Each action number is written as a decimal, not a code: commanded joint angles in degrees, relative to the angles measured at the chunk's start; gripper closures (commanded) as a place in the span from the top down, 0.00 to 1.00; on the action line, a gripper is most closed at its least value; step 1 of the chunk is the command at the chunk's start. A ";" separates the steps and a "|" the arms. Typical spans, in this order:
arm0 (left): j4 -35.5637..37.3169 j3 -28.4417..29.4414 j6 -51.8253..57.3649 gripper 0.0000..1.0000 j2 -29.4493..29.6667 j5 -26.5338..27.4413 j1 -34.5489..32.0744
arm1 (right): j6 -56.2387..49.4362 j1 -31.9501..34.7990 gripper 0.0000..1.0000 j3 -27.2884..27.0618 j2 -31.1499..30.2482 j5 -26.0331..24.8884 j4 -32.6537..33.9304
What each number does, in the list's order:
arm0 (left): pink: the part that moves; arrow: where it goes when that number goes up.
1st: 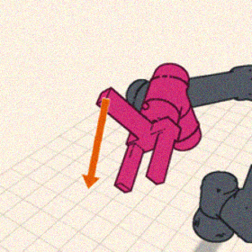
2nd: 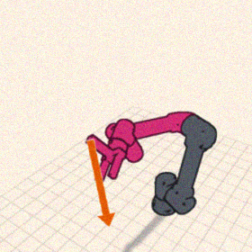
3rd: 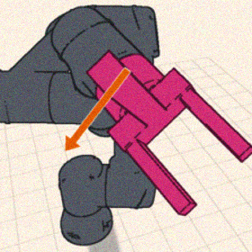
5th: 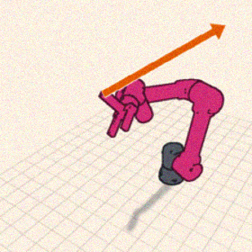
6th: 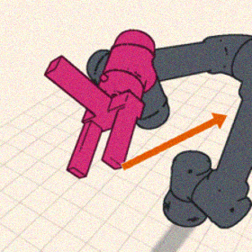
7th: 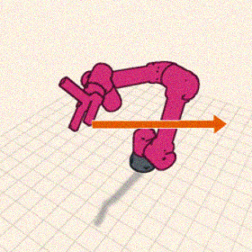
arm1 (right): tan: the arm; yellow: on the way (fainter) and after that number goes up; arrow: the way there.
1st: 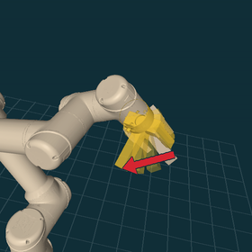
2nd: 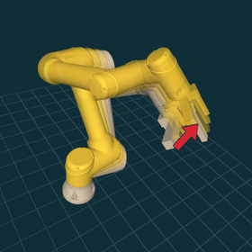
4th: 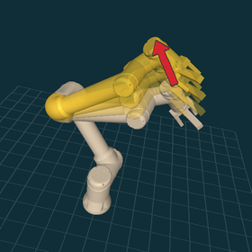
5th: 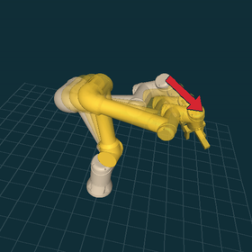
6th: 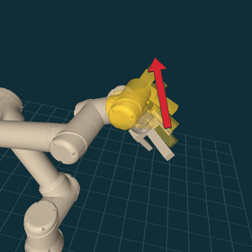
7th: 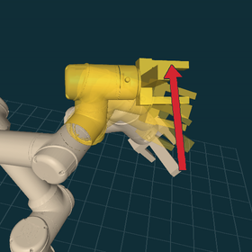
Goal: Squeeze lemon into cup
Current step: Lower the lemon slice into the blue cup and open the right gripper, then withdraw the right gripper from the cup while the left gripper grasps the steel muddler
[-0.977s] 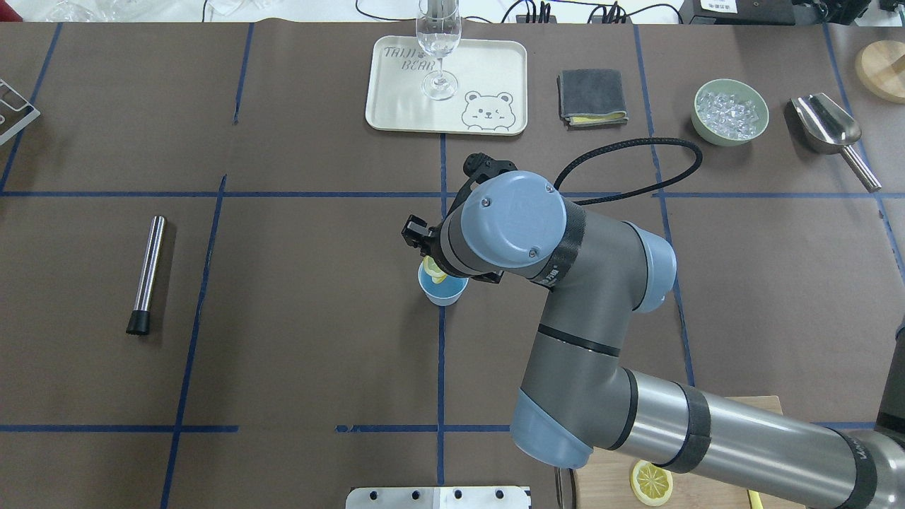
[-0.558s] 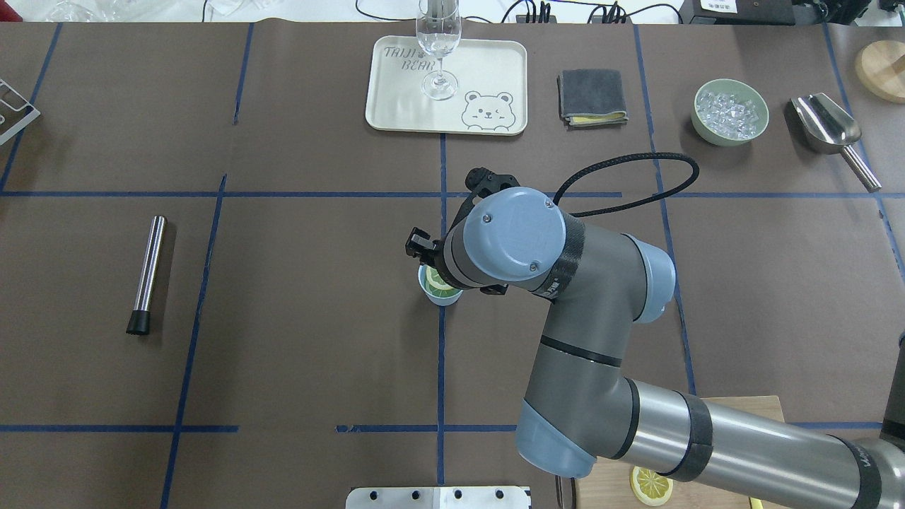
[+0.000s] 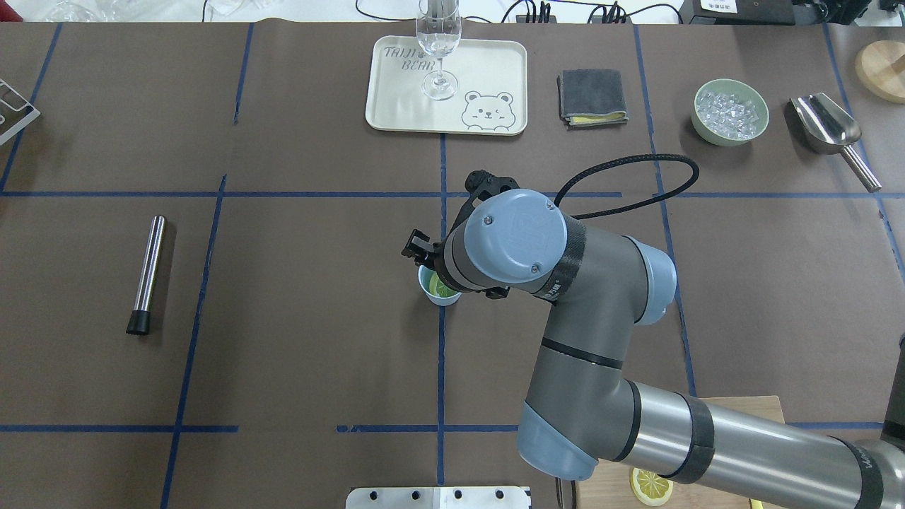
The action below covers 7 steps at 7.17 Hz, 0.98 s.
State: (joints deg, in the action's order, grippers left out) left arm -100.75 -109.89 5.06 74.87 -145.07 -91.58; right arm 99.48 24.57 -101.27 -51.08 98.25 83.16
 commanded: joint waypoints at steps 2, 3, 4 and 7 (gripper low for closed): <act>-1.10 1.69 -16.44 1.00 5.97 1.19 10.21 | -4.87 2.57 1.00 -13.88 -12.23 4.65 0.69; -4.59 2.48 -23.62 1.00 10.08 8.76 17.16 | -8.04 4.76 1.00 -17.18 -16.99 7.19 0.60; -6.37 6.41 -25.09 1.00 14.64 14.32 24.27 | -10.50 6.35 1.00 -18.43 -20.52 7.65 0.34; -18.47 16.41 -49.17 1.00 21.69 15.51 34.32 | -24.55 12.86 1.00 -21.16 -31.16 10.45 -0.80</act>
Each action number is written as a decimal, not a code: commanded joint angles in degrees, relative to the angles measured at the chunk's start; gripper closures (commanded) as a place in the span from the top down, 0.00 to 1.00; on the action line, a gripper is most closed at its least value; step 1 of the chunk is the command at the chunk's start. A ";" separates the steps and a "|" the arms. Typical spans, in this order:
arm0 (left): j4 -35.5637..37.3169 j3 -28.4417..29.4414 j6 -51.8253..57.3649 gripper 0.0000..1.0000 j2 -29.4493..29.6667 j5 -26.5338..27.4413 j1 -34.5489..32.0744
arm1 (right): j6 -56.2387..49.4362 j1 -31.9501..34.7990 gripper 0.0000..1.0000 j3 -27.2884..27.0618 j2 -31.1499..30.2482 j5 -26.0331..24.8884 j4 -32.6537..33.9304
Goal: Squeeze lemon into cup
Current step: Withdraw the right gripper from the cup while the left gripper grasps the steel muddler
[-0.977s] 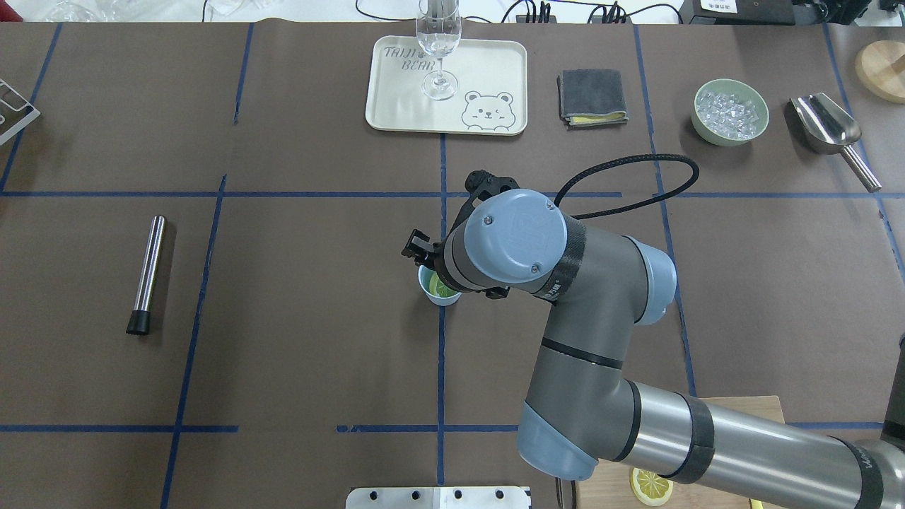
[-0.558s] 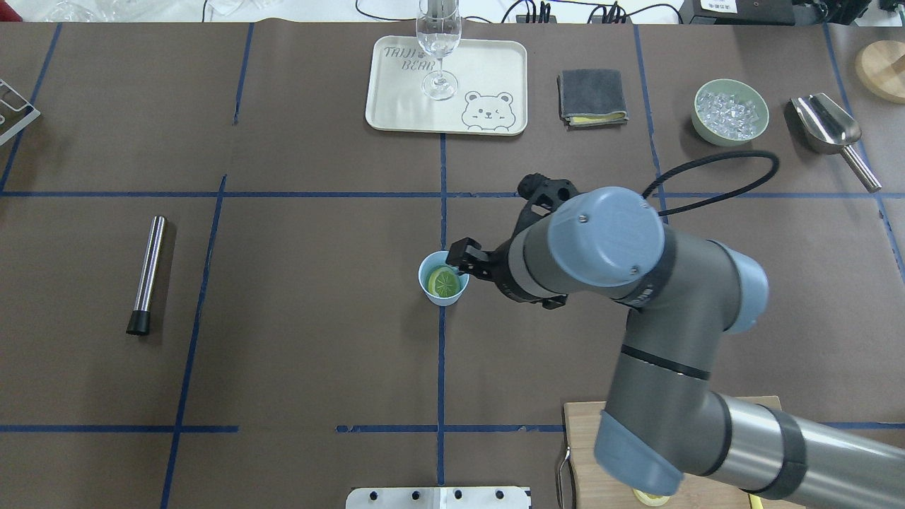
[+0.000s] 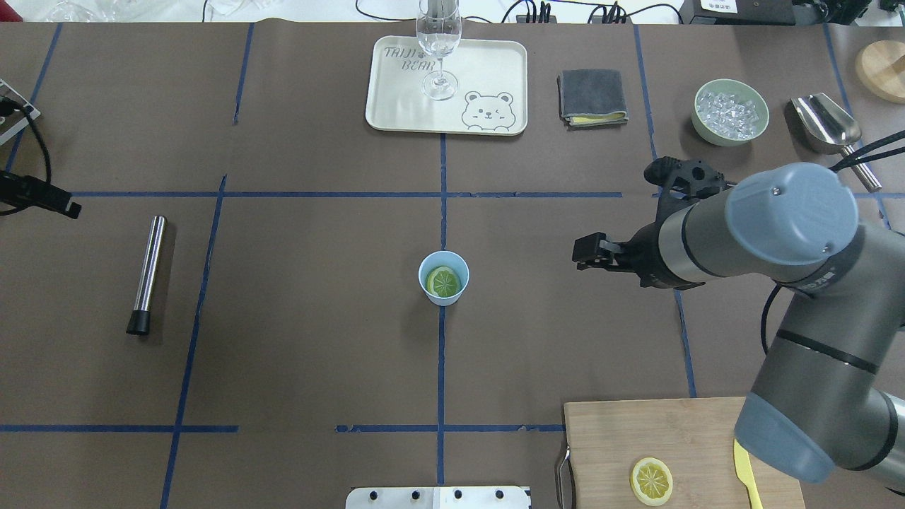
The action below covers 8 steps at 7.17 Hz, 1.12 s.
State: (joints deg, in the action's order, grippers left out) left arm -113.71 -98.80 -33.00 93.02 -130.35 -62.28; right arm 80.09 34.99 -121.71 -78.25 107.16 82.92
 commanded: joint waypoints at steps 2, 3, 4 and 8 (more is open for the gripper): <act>-5.30 9.94 -17.95 0.88 7.17 4.05 9.45 | -8.01 5.69 1.00 -0.02 -10.57 5.05 -9.67; -4.69 10.64 -18.06 0.84 7.00 4.14 9.46 | -8.10 6.31 1.00 -0.11 -11.82 5.25 -11.36; -4.25 11.17 -17.89 0.83 7.09 4.23 9.72 | -8.11 6.41 1.00 0.15 -11.83 5.34 -11.37; -4.15 11.35 -19.56 0.68 7.18 6.16 11.48 | -8.11 6.41 1.00 0.68 -11.83 5.16 -11.72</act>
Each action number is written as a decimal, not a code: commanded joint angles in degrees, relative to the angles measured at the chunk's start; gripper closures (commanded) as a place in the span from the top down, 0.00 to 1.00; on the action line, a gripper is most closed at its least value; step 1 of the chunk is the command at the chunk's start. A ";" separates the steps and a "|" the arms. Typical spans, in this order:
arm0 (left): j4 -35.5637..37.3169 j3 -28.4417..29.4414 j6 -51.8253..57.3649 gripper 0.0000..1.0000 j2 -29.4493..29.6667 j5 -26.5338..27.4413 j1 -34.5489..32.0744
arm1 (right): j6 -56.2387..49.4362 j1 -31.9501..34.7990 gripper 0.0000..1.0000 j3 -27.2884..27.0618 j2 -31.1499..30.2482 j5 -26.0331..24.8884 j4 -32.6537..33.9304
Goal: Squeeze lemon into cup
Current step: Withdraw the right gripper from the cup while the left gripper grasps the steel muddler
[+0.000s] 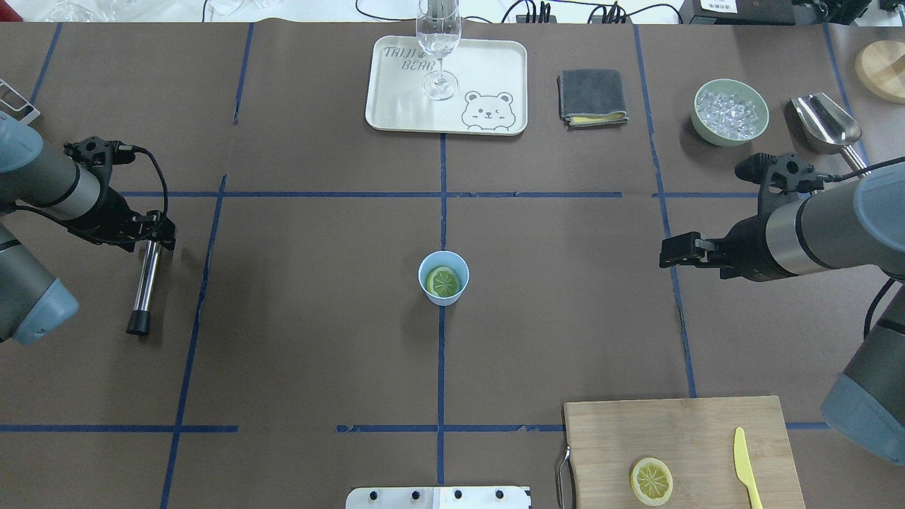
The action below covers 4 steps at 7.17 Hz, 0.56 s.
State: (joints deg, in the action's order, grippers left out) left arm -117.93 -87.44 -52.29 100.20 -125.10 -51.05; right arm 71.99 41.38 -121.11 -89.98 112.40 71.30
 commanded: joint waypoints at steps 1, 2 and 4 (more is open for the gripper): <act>0.16 -0.10 -0.27 0.50 -0.01 1.00 0.25 | 0.00 0.11 1.00 0.17 -0.10 -0.08 -0.10; 3.21 -0.27 -0.27 0.04 0.95 1.09 0.60 | 0.00 0.11 1.00 0.17 -0.10 0.01 -0.10; 8.93 -0.97 -0.36 0.00 3.67 5.01 1.13 | -0.09 0.63 1.00 0.52 -0.28 0.01 -0.10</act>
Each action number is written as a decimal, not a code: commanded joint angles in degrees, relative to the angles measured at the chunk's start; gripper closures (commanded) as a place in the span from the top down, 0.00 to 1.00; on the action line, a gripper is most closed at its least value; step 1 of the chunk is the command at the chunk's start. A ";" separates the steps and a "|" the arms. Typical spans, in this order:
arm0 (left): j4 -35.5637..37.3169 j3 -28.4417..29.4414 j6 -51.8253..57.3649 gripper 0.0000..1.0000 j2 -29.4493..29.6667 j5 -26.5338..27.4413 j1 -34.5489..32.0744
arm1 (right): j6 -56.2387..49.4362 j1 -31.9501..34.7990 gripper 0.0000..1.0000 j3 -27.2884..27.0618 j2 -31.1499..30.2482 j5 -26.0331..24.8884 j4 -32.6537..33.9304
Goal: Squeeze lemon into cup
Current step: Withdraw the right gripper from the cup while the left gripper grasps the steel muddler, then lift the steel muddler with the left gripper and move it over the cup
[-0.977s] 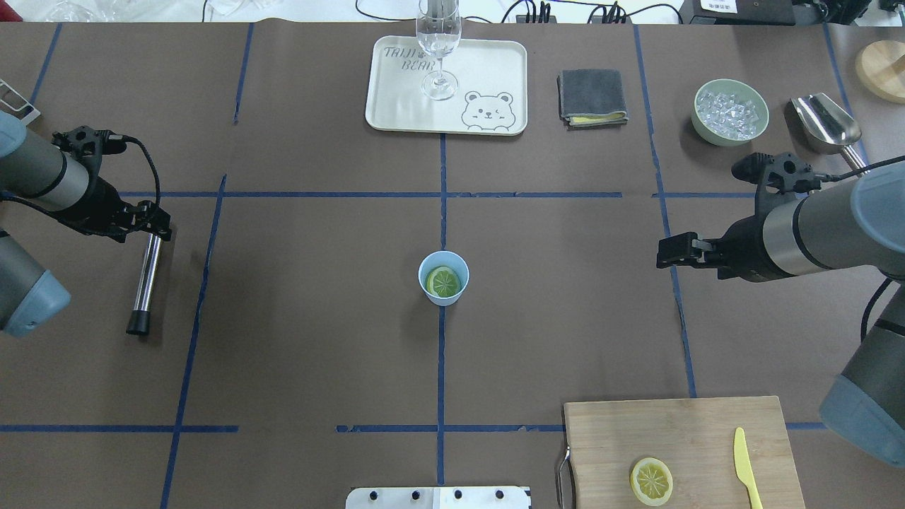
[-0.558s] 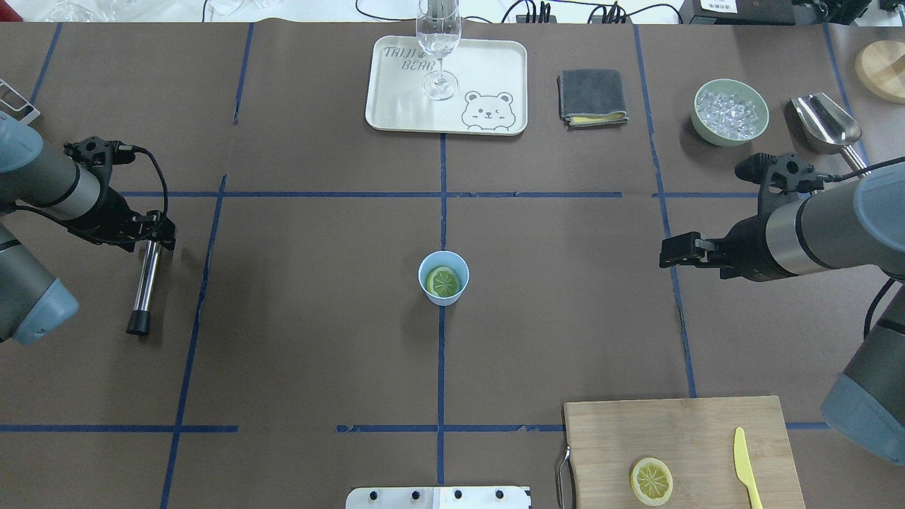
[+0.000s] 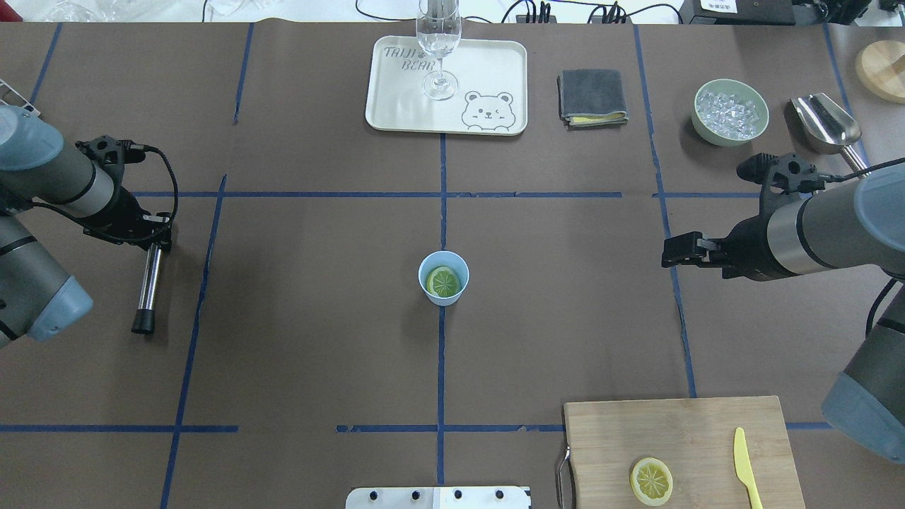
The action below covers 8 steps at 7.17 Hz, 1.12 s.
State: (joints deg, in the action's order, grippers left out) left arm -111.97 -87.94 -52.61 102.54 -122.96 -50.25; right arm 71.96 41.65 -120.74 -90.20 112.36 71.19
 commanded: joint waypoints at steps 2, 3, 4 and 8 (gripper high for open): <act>3.86 -6.50 -0.30 0.00 1.35 4.74 0.24 | 0.11 0.45 1.00 0.07 0.12 0.05 0.00; 9.26 -13.16 0.48 0.00 1.95 4.93 0.50 | 0.20 0.45 1.00 0.07 0.12 0.05 0.00; 10.62 -18.79 -0.20 0.00 4.74 5.01 0.59 | 0.11 0.45 1.00 0.24 0.12 -0.04 0.00; 4.25 -23.59 -19.35 0.00 16.89 29.97 16.65 | 0.02 1.24 1.00 0.94 -1.46 0.05 0.00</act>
State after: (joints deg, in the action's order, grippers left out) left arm -104.44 -111.03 -67.70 116.46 -103.16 -38.52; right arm 71.95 42.80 -120.00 -91.38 112.44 71.19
